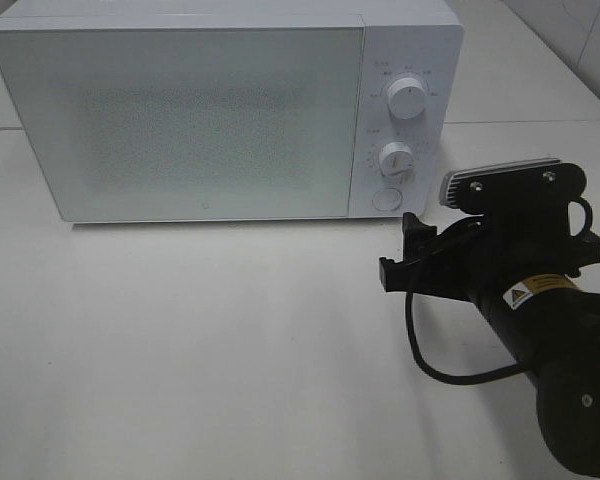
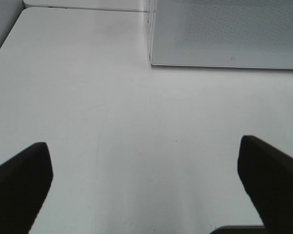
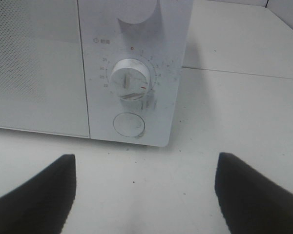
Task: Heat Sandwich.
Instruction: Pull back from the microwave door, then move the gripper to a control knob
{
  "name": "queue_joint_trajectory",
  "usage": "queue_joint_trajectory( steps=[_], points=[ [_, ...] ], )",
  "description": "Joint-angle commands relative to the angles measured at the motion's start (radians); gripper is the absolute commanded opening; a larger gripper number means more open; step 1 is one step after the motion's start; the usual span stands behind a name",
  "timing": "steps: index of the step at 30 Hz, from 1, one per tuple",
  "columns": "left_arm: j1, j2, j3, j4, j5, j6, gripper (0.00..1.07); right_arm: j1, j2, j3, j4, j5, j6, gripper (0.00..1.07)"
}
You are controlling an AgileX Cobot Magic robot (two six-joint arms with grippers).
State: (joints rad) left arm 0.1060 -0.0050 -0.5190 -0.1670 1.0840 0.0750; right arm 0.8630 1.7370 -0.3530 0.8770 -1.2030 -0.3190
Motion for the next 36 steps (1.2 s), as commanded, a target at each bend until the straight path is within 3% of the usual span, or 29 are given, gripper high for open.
queue_joint_trajectory(
  steps=[1, 19, 26, 36],
  points=[
    [-0.001, -0.023, 0.002, -0.001, -0.013, -0.006, 0.98, 0.02, -0.001, -0.024, 0.024, -0.053, -0.034, 0.75],
    [-0.001, -0.023, 0.002, -0.001, -0.013, -0.006, 0.98, 0.031, -0.001, -0.066, 0.041, -0.067, -0.054, 0.75],
    [-0.001, -0.023, 0.002, -0.001, -0.013, -0.006, 0.98, -0.069, 0.058, -0.136, -0.014, -0.055, -0.013, 0.75],
    [-0.001, -0.023, 0.002, -0.001, -0.013, -0.006, 0.98, -0.121, 0.169, -0.243, -0.056, -0.042, 0.018, 0.75]
  ],
)
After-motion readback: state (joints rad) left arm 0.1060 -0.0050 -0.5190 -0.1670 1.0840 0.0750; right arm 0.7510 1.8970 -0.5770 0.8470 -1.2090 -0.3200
